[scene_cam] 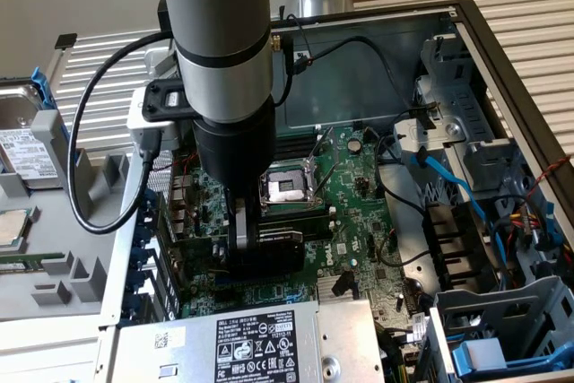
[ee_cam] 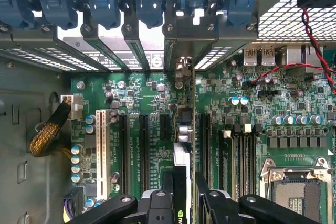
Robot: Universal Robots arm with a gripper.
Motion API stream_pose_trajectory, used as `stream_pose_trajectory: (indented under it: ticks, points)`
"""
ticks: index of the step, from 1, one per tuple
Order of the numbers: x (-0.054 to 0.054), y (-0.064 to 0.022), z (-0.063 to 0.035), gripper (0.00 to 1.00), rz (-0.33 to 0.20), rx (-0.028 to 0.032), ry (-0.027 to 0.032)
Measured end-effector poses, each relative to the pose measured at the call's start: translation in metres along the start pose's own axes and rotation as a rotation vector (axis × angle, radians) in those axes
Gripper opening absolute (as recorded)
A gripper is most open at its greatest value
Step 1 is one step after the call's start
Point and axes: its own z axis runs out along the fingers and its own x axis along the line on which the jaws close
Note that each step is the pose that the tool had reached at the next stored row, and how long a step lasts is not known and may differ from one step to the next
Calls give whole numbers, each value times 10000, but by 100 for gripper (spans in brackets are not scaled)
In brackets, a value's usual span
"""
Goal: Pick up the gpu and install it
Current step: 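Insert the gpu into the slot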
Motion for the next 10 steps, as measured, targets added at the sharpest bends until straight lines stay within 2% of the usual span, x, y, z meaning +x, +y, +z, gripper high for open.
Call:
stream_pose_trajectory:
  ticks: [7, 8, 9, 10]
  points:
    - [0, 1, 0, 27, 1, -4, -3]
    - [-1, 1, 1, 28, 2, -1, -5]
    - [0, 1, 1, 34, 2, 1, -2]
    - [0, 1, 1, 34, 2, 2, -3]
